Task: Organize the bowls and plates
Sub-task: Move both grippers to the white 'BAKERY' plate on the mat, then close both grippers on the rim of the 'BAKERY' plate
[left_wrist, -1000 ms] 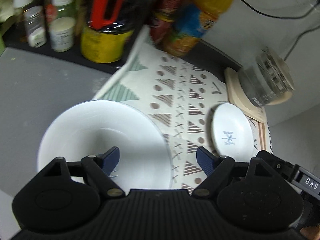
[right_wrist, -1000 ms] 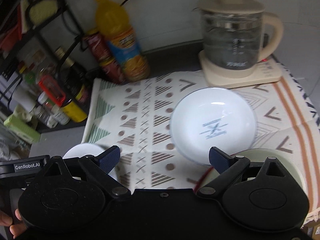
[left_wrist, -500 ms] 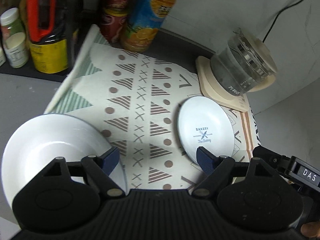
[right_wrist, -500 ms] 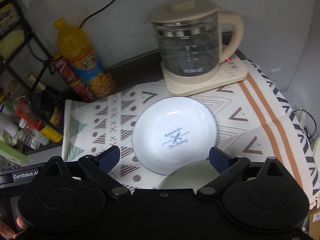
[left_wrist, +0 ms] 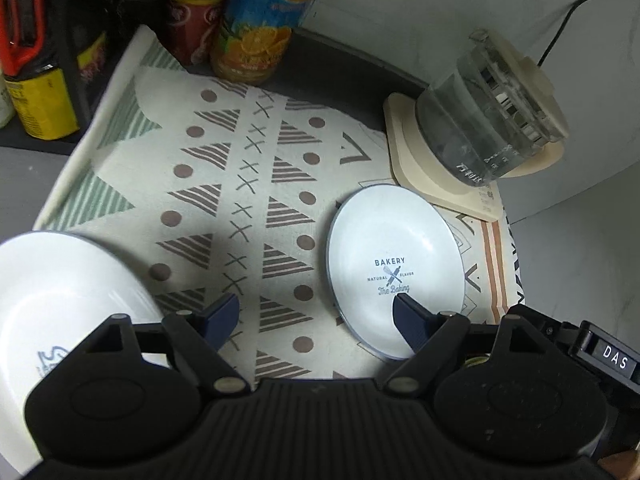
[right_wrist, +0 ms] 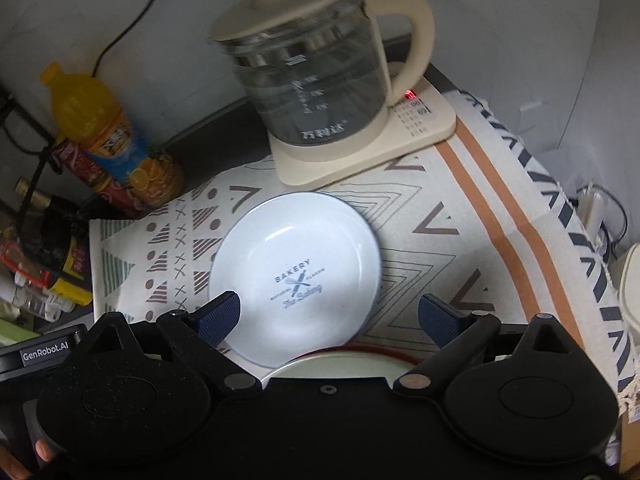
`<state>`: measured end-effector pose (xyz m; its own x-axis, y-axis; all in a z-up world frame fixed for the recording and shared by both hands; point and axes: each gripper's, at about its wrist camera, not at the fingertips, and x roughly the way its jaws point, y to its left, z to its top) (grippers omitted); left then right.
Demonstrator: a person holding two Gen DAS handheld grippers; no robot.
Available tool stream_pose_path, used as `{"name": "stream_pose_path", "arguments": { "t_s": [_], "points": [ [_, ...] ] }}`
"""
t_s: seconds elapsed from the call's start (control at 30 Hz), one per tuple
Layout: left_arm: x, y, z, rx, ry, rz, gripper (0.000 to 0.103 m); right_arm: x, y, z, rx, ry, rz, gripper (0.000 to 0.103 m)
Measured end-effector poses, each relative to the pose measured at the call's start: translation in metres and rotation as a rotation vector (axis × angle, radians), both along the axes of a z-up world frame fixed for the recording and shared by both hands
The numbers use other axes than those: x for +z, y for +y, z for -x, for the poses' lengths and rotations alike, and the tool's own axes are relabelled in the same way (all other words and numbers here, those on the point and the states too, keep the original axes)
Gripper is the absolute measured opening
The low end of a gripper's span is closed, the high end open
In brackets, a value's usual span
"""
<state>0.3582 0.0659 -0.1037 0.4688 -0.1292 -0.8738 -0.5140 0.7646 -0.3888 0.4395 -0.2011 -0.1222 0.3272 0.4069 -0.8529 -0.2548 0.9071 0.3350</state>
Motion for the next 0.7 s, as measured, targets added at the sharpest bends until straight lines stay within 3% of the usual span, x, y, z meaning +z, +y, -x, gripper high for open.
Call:
{"name": "stream_pose_path", "arguments": {
  "t_s": [0.13,0.23,0.33,0.4,0.5,0.7],
  "points": [
    [-0.008,-0.001,-0.014,0.012,0.01,0.047,0.083,-0.01,-0.001,-0.013,-0.003,0.02,0.018,0.096],
    [-0.014,-0.002,-0.022,0.025,0.012,0.073,0.082,-0.019,-0.003,-0.025,-0.018,0.055,0.001,0.086],
    [-0.022,-0.002,-0.03,0.04,0.019,0.095,0.08,-0.029,-0.01,-0.036,-0.068,0.092,-0.002,0.068],
    [-0.028,-0.002,-0.035,0.051,0.029,0.108,0.079,-0.038,-0.014,-0.044,-0.083,0.12,-0.014,0.05],
    [-0.037,-0.003,-0.041,0.061,0.042,0.113,0.071,-0.049,-0.018,-0.053,-0.097,0.168,-0.025,0.041],
    [-0.057,-0.003,-0.049,0.079,0.078,0.15,0.049,-0.061,-0.014,-0.064,-0.079,0.211,-0.022,0.039]
  ]
}}
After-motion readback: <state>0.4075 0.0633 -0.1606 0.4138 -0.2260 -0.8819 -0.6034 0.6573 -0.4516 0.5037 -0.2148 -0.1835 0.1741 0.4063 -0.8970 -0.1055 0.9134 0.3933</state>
